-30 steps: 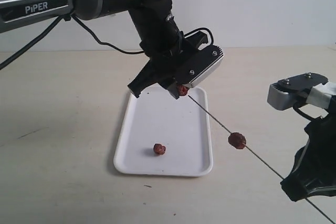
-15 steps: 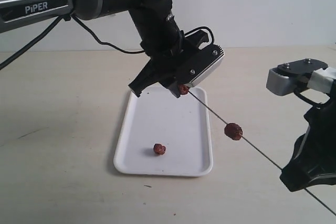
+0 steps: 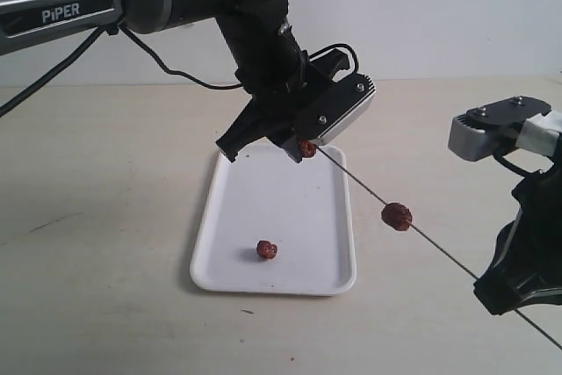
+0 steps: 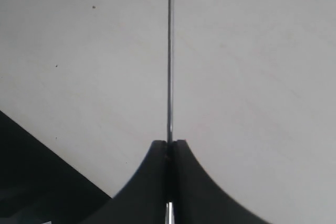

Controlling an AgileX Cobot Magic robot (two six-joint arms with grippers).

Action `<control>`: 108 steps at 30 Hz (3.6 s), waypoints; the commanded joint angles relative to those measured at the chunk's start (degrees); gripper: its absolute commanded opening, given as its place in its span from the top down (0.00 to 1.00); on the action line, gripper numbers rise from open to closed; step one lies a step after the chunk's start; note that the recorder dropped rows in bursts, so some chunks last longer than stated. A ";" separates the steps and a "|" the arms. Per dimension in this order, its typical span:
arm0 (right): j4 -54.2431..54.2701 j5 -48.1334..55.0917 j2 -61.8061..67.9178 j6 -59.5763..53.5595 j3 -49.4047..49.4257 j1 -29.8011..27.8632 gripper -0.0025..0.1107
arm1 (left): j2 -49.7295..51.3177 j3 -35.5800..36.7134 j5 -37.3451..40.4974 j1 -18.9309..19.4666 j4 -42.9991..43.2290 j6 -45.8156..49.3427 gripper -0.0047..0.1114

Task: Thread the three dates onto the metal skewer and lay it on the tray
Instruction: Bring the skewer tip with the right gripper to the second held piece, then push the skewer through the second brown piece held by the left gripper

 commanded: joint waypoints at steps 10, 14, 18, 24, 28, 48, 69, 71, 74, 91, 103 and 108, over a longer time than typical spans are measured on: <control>-1.05 -1.21 3.20 0.82 -0.35 -0.27 0.98 | -0.51 0.14 -0.34 0.05 -0.80 0.02 0.70; -1.05 -2.21 3.20 0.82 -0.35 -0.27 0.98 | -0.51 0.14 -0.34 0.05 -0.80 0.02 0.70; -1.05 -2.42 3.20 0.82 -0.35 -0.27 0.98 | -0.51 0.14 -0.34 0.05 -0.80 0.24 0.70; -0.54 -3.00 3.97 0.82 -0.35 -0.27 0.98 | -0.51 0.14 -0.50 0.05 -0.92 0.24 0.70; 0.01 -2.90 5.16 0.39 -0.35 -0.27 0.98 | -0.51 0.14 -1.07 0.05 -1.86 0.24 0.70; 2.40 -3.38 6.87 -2.21 -4.86 -0.27 0.98 | -0.51 0.14 -1.42 0.05 -5.31 2.06 0.70; 3.45 -15.40 12.01 -2.60 -4.99 -0.27 0.98 | -0.51 0.14 -2.33 -0.06 -7.02 2.99 0.70; 3.45 -15.64 12.01 -2.60 -4.99 -0.27 0.98 | -0.51 0.14 -2.33 -0.06 -7.54 2.99 0.70; 3.45 -16.30 12.01 -2.60 -4.99 -0.27 0.98 | -0.51 0.14 -2.33 -0.06 -9.27 2.99 0.70; 3.45 -17.04 12.01 -2.60 -4.99 -0.27 0.98 | -0.51 0.14 -3.75 0.05 -13.76 -0.08 0.70; 3.45 -16.91 12.01 -2.60 -4.99 -0.27 0.98 | -0.51 0.14 -3.98 0.05 -16.82 -4.76 0.45; 3.24 -16.94 12.01 -1.24 -4.99 -0.27 0.98 | -1.20 0.14 -3.98 0.05 -17.82 -4.76 0.45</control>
